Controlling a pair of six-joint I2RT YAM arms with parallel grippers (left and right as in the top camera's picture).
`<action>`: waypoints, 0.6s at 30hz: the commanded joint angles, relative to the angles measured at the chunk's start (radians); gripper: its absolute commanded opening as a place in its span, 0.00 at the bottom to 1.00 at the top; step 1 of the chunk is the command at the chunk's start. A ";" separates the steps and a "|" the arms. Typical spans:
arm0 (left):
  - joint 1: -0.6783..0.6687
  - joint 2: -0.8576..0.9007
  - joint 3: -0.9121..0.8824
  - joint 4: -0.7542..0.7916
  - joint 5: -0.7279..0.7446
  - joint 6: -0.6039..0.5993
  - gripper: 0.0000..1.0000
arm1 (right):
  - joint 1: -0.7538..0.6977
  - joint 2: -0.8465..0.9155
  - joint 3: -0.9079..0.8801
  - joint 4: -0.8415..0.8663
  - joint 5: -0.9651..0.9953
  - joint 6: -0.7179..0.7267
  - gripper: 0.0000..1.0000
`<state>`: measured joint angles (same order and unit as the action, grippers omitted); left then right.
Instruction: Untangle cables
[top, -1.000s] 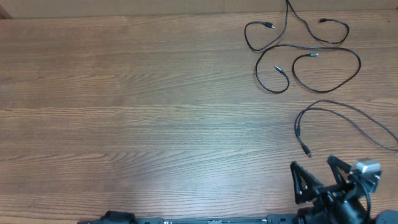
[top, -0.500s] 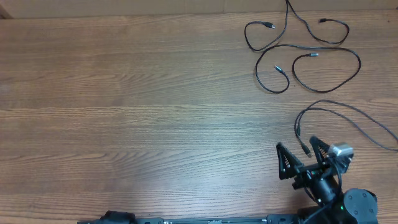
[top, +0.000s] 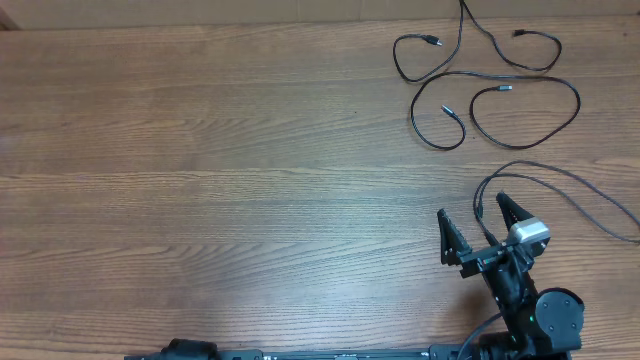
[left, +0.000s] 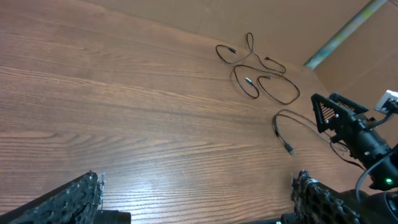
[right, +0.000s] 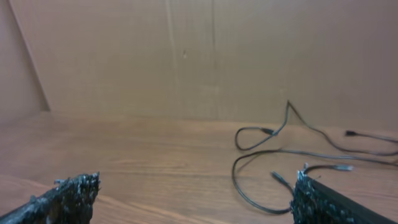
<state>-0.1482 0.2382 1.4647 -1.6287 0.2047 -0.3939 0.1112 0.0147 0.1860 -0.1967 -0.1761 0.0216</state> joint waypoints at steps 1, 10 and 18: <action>0.004 -0.004 -0.005 0.002 -0.003 -0.011 1.00 | -0.018 -0.011 -0.057 0.074 0.010 -0.035 1.00; 0.004 -0.004 -0.005 0.002 -0.003 -0.011 1.00 | -0.023 -0.012 -0.143 0.161 0.039 -0.035 1.00; 0.004 -0.004 -0.005 0.002 -0.003 -0.011 0.99 | -0.048 -0.012 -0.178 0.174 0.071 -0.055 1.00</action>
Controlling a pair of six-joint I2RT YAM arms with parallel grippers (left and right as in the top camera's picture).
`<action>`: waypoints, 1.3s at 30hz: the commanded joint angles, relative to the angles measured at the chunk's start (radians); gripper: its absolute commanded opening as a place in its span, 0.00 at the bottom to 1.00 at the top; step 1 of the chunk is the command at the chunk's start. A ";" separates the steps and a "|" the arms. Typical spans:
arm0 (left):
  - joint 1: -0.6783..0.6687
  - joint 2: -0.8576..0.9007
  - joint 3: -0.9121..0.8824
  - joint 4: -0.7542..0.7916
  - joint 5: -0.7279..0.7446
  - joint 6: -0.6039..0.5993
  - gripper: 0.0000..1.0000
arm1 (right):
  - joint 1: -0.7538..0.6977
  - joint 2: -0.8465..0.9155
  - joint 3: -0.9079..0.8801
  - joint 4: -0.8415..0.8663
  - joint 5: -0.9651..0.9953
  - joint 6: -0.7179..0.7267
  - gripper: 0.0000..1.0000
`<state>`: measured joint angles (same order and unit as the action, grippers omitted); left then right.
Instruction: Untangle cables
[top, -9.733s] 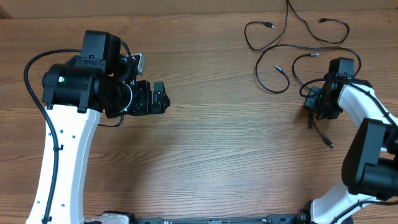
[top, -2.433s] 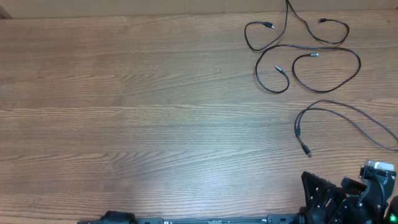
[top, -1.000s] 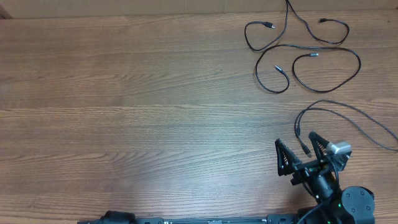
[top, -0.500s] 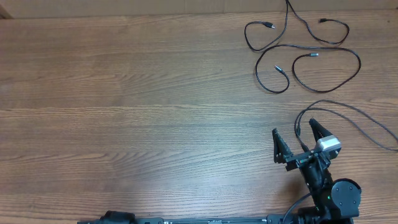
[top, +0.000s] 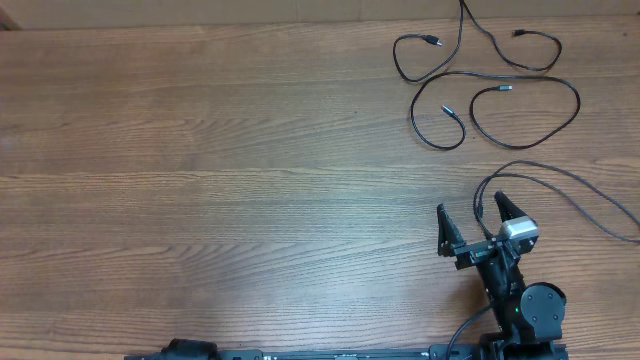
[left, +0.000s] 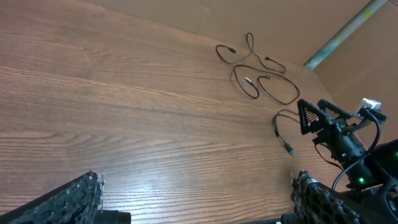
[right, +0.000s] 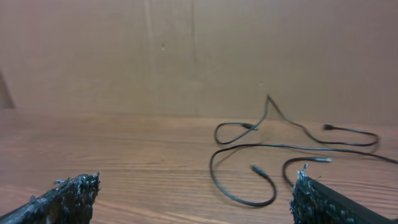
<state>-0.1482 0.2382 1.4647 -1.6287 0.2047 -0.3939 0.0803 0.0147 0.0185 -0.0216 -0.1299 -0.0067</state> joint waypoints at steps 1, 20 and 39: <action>0.004 -0.004 -0.005 0.002 -0.003 -0.011 1.00 | -0.023 -0.012 -0.011 -0.011 0.026 -0.031 1.00; 0.004 -0.004 -0.005 0.002 -0.003 -0.011 1.00 | -0.030 -0.012 -0.010 -0.068 0.105 -0.069 1.00; 0.004 -0.004 -0.005 0.002 -0.003 -0.011 0.99 | -0.029 -0.012 -0.010 -0.068 0.106 -0.080 1.00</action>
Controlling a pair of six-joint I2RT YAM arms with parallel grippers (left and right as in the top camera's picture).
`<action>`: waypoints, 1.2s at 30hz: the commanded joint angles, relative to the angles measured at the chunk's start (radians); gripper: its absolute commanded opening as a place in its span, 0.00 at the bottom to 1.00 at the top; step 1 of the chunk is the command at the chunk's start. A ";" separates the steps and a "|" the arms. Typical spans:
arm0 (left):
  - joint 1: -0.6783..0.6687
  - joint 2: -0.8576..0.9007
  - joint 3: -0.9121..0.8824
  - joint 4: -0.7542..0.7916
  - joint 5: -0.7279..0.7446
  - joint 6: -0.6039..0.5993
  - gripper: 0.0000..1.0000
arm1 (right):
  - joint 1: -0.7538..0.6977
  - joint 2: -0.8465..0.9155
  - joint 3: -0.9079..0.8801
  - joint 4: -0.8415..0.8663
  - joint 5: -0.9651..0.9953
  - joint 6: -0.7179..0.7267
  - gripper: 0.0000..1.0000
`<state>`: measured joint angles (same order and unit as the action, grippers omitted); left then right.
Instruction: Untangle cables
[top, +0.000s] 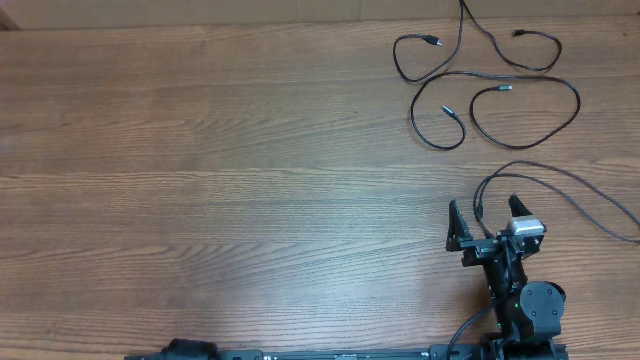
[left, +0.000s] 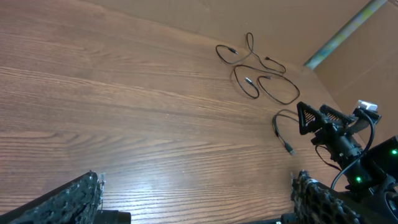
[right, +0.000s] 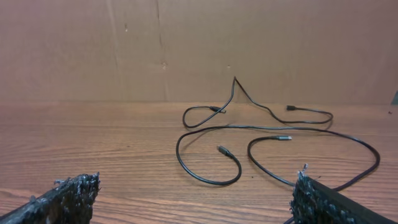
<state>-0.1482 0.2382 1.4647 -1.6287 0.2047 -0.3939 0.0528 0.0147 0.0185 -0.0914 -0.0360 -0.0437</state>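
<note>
Black cables (top: 470, 85) lie looped over one another at the far right of the table; they also show in the left wrist view (left: 261, 81) and in the middle of the right wrist view (right: 242, 134). A separate black cable (top: 575, 190) curves along the right edge, and its end runs in under my right gripper (top: 485, 210). That gripper is open and holds nothing, well short of the tangle. My left gripper (left: 199, 199) is open over bare wood at the near left, far from all cables.
A brown cardboard wall (right: 199, 43) stands behind the table's far edge. The wooden tabletop (top: 200, 150) stretches left of the cables. The right arm's base (top: 530, 310) sits at the near right edge.
My right gripper has turned a little to the right, so the tangled cables now sit in the middle of its wrist view. It is still open. The left arm has not moved.
My right gripper stood open at the near right, with the tangle at the right edge of its view. Then it had drawn back slightly and swung towards the cables. Now it faces them squarely. No cable has moved, and the left gripper has stayed open and still.
</note>
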 joint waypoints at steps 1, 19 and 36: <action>0.004 -0.004 -0.005 0.002 -0.003 -0.011 1.00 | -0.002 -0.012 -0.010 0.002 0.013 -0.064 1.00; 0.004 -0.004 -0.005 0.002 -0.003 -0.011 0.99 | -0.002 -0.012 -0.010 0.002 0.013 -0.031 1.00; 0.004 -0.004 -0.005 0.002 -0.003 -0.011 1.00 | -0.002 -0.012 -0.010 0.007 0.013 -0.032 1.00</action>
